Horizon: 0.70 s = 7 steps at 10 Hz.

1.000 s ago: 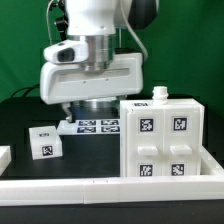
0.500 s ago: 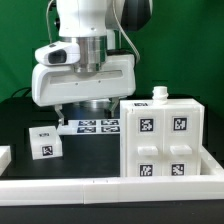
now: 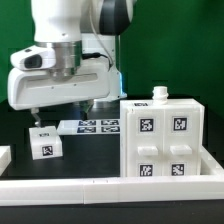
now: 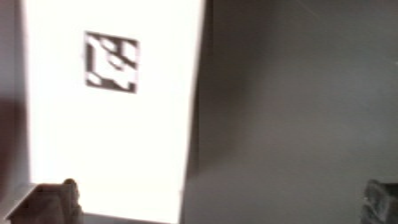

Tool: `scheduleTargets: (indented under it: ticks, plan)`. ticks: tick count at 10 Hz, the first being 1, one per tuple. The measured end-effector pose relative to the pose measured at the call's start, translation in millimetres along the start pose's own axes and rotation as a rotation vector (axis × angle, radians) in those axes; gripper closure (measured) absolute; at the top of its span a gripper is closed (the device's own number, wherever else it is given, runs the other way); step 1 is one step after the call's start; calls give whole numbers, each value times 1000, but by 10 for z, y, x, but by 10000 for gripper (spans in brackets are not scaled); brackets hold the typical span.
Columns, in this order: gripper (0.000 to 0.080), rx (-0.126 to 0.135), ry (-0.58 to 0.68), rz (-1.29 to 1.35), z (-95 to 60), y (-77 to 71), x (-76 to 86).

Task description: Assemble cabinet

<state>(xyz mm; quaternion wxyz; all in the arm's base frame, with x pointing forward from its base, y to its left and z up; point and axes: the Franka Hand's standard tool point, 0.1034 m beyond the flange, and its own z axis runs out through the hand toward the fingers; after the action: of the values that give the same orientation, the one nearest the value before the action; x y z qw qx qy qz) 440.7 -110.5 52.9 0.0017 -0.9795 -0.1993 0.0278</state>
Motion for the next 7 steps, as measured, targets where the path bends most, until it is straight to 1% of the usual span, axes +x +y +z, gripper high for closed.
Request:
scheduleTargets:
  ticks: [3, 4, 5, 6, 7]
  plan:
    - [3, 0, -14, 13, 77, 227, -180]
    - [3, 0, -19, 22, 117, 258, -211]
    - [3, 4, -27, 24, 150, 251, -232]
    - [3, 10, -33, 29, 155, 251, -230]
    - [3, 8, -33, 31, 166, 251, -221]
